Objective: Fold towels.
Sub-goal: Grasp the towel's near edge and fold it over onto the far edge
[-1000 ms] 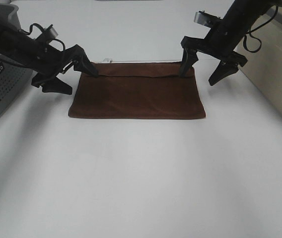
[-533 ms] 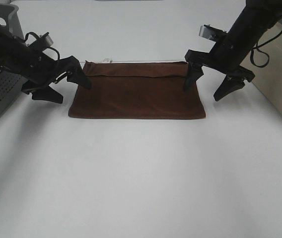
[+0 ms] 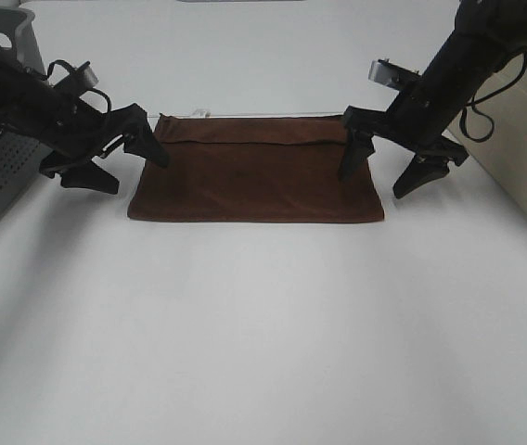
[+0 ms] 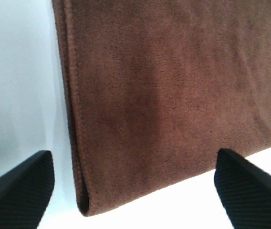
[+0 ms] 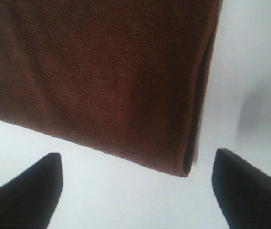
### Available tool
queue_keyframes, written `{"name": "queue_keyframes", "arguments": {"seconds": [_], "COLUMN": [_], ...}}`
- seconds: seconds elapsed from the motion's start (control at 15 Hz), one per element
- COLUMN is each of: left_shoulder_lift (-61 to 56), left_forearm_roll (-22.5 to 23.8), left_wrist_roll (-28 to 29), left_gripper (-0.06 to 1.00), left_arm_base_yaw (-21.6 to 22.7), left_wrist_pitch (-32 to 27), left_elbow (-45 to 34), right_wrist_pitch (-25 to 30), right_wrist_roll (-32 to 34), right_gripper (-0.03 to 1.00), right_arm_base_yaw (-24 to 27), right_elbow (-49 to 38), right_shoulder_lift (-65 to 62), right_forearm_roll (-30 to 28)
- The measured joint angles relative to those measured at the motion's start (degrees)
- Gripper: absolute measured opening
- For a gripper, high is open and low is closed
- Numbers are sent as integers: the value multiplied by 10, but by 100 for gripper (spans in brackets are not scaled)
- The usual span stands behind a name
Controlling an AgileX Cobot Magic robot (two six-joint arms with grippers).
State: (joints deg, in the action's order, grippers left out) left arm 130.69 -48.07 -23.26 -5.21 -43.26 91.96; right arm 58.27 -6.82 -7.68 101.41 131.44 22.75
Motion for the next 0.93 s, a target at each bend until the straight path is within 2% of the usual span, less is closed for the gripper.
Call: {"name": "queue_keyframes", "arguments": {"seconds": [0.27, 0.6, 0.73, 0.8, 0.93], "left_shoulder_lift": [7, 34, 37, 39, 46], "left_forearm_roll": [0, -7, -15, -17, -15], "left_wrist_roll": [1, 3, 3, 3, 8], "left_gripper": [71, 69, 67, 62, 38], "left_arm_base_yaw": [-5, -6, -13, -21, -39], "left_wrist_pitch": [15, 15, 17, 24, 35], "left_elbow": [0, 0, 1, 1, 1], "right_wrist_pitch": [-21, -42, -62, -72, -77], "right_wrist_roll": [-17, -39, -40, -41, -42], "right_gripper": [75, 71, 62, 54, 38], "right_arm_base_yaw": [0, 0, 0, 0, 0], "right_elbow": [0, 0, 0, 0, 0], "right_shoulder_lift": [21, 38, 40, 44, 52], "right_forearm_roll": [2, 12, 22, 32, 49]}}
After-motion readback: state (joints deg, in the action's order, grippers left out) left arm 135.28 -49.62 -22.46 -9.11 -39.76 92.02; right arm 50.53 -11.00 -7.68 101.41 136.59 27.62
